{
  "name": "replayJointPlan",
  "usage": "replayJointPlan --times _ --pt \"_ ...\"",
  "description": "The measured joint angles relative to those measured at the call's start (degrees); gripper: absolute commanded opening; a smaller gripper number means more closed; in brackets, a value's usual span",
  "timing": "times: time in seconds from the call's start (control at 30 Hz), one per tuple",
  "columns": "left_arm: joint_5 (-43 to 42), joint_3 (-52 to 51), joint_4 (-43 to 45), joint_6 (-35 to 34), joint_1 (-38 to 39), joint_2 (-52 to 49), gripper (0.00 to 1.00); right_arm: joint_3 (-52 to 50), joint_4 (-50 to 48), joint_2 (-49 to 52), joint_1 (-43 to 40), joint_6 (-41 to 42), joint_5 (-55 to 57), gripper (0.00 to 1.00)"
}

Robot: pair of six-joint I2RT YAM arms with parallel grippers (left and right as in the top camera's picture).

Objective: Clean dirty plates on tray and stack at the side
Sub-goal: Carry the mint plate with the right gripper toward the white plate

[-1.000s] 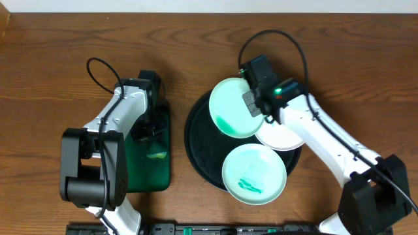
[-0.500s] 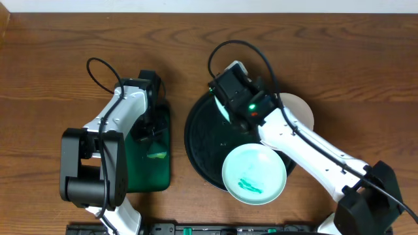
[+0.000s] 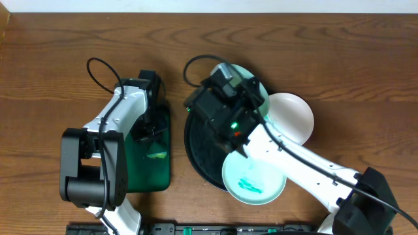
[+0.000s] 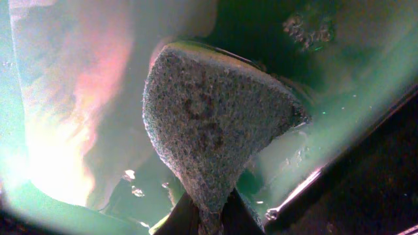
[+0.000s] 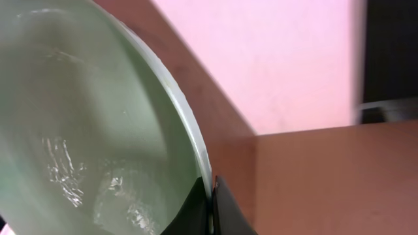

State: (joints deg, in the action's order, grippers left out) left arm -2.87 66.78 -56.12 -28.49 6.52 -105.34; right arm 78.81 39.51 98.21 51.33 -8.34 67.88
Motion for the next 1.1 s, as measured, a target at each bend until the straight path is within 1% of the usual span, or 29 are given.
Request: replayJointPlan --times 0.17,0.4,1.1 --pt "0.0 0.0 0.0 0.0 0.0 0.0 0.08 0.0 -0.7 0.0 3.7 -2.4 5.7 0.01" --pt "0.0 0.0 0.0 0.0 0.0 0.0 0.08 0.0 -0.8 0.0 5.7 -4.3 10.7 0.01" --pt "0.0 0.0 0.0 0.0 0.0 0.0 0.07 0.0 -0.9 0.0 6.4 -5.0 11.5 0.01"
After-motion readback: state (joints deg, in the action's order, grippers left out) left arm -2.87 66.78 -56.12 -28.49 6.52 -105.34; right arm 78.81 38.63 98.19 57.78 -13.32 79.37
